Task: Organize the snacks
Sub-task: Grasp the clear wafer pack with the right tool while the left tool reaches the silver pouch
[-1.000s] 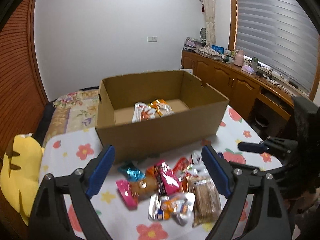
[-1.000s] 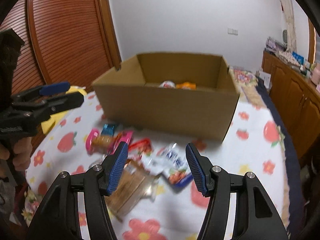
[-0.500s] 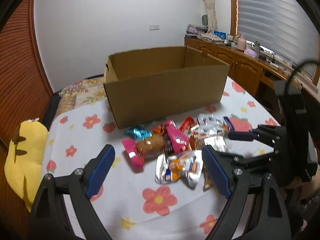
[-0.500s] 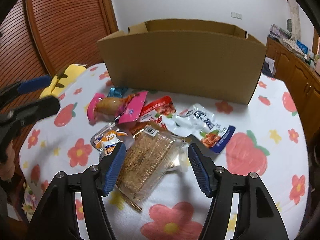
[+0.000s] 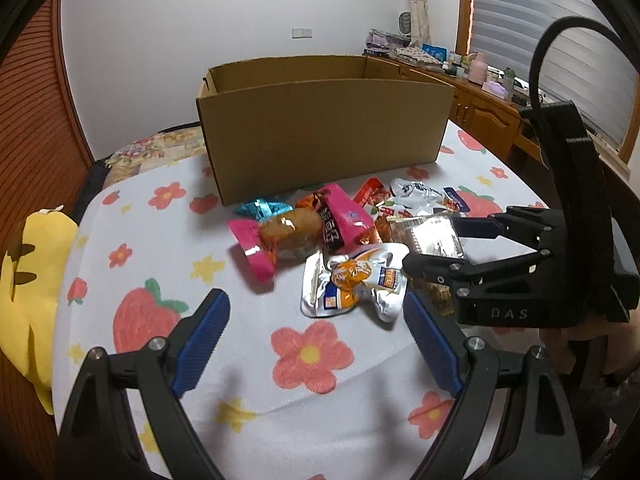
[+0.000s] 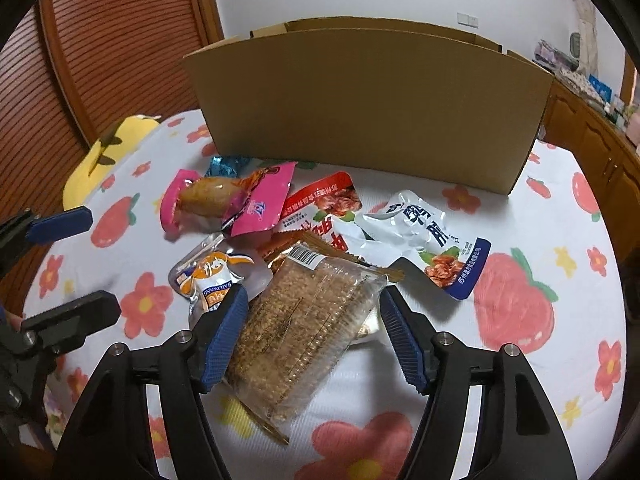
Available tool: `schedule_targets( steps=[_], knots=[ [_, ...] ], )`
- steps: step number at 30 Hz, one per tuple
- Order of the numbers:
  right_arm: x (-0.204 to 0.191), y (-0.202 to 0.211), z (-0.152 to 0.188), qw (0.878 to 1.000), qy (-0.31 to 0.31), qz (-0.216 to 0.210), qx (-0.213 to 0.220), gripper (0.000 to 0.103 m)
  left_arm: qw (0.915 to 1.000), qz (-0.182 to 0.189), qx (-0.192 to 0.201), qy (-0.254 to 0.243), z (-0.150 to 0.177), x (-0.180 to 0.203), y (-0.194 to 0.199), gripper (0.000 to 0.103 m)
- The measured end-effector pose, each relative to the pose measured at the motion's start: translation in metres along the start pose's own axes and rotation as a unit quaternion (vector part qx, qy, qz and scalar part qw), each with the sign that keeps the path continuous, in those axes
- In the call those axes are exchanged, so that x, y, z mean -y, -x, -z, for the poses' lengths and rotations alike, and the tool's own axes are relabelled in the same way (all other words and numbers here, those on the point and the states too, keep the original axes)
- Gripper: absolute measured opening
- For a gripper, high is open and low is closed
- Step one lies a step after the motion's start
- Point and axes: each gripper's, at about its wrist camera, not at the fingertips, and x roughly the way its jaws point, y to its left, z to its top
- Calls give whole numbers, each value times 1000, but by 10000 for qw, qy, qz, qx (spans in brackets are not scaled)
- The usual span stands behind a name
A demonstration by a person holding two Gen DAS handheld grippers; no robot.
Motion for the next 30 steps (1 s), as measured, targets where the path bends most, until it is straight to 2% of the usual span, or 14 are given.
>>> schedule_targets(
  steps=[7,10,12,13,16,19,25,30],
  knots=[
    [0,-3,1,9999,-4,-8,-147,73,9987,385,-54,334,0,-6,-6,89],
    [2,-2,2,9998,7,-44,-186,73,9988,368,-80,316,-4,-4,-13,89],
    [3,0,3,9998,43,-31,-191,66,9988,382,-128,266,-7,-1,-20,89],
    [4,3,3,9999,51,8,-158,56,9989,379,-168,236,-8,1,-24,89],
    [15,9,5,9996,-113,-219,-157,50,9984,414,-341,175,-11,7,-38,89],
    [25,13,8,9990,-231,-374,-126,47,9982,344,-489,83,-12,13,-51,89],
    [43,36,18,9961,-463,-716,241,46,9978,87,-640,-141,-16,23,-69,89],
    [52,45,27,9960,-399,-702,383,46,9970,51,-750,-192,-19,25,-80,89]
  ],
)
